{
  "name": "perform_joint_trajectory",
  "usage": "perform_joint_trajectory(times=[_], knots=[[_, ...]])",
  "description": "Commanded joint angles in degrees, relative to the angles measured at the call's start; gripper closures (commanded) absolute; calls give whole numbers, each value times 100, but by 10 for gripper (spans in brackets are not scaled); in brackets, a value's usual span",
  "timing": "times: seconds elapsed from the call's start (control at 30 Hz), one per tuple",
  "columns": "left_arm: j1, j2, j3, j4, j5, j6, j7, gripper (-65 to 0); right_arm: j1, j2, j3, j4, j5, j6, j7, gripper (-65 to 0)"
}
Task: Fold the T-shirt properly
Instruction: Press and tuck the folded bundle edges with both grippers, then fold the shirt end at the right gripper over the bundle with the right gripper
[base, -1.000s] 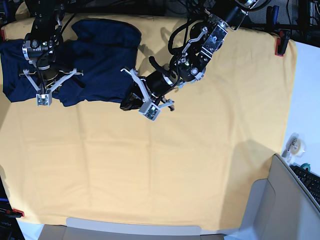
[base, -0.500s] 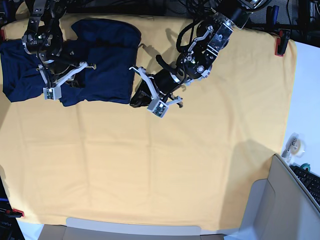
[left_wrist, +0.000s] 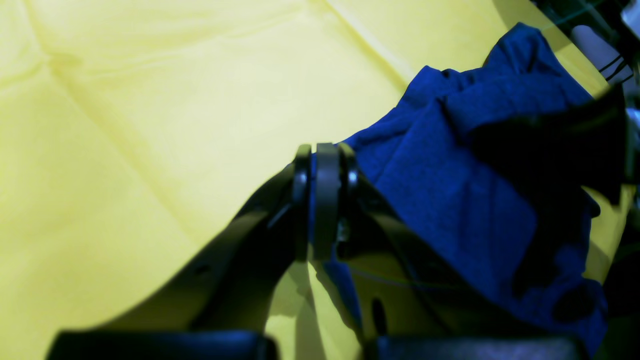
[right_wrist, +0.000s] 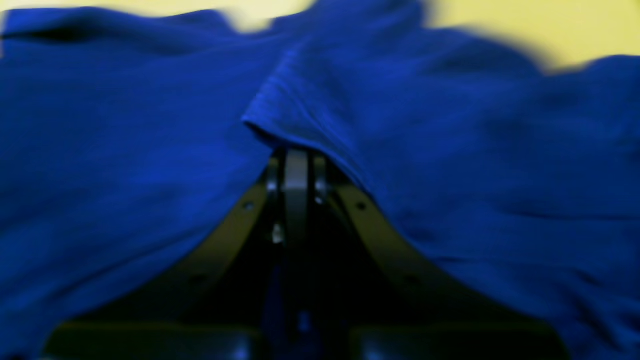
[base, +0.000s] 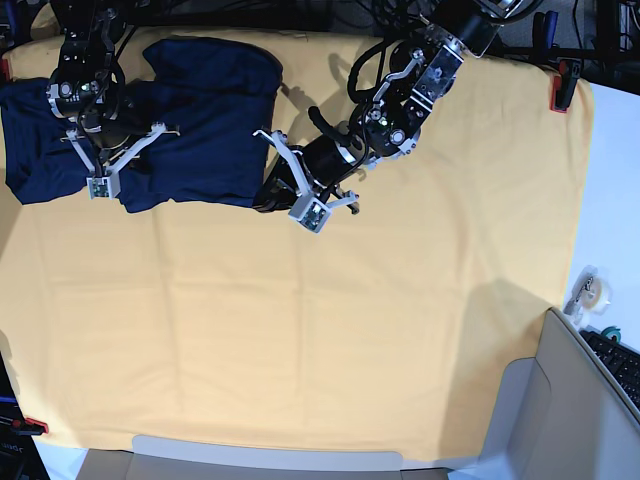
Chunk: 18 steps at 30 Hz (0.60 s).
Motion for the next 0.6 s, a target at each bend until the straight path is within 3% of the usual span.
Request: perform_joint_trajectory(times=[0.0,0.13,0.23,0.33,0.43,0.5,0.57], knots=[[-88,43,-15,128,-56,-37,-138,0,96,30,39,108,-317,-10,106,0],[-62,43,11,128,-56,-37,-138,0,219,-41,48,319,-1354,-10,114,0],[61,43,-15,128,-47,-37,-147,0,333,-234,303,565,-1741,-10,114,0],[79,43,-15,128,-47,-37,-147,0,518,-454,883,732,-1943,25,114,0],[79,43,-6,128,-47,-37,-147,0,650,-427,1701,723,-1829,61,114,0],[88,25,-6,128,-47,-37,-147,0,685,-419,2395,688,-1521,395,44,0],[175,16,-15,128,-47,-37,-147,0,764,-339,3231,635,-1143,966,-308,0]])
